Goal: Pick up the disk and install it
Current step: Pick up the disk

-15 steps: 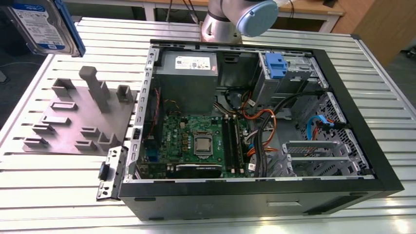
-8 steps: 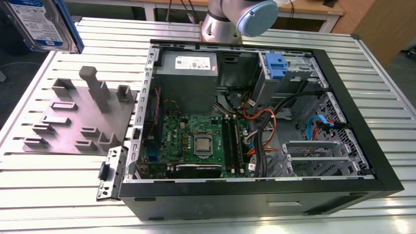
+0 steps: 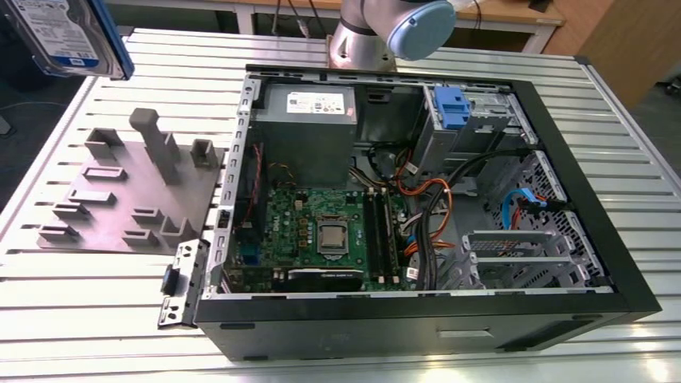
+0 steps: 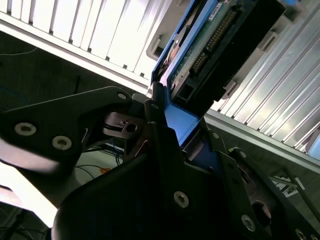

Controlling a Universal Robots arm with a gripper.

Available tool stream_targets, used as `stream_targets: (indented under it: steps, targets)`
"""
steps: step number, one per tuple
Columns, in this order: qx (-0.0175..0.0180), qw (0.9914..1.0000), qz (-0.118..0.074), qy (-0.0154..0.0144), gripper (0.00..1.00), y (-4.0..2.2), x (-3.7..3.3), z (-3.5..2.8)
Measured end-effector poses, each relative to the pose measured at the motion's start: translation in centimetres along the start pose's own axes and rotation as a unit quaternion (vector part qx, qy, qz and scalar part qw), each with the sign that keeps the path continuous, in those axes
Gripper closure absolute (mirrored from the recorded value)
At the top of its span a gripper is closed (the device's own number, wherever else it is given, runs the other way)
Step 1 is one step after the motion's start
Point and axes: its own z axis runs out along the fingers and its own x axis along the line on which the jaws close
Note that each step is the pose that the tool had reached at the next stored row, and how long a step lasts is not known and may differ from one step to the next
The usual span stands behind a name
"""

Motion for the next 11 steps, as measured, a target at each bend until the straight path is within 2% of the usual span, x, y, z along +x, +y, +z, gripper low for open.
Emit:
stream_targets:
  steps: [3, 11]
  targets:
    - [0.0, 1.0, 0.0, 0.0, 0.64, 0.0, -0.04, -0.88]
    - [0.0001, 1.0, 0.0, 0.0, 0.64, 0.01, -0.1, -2.33]
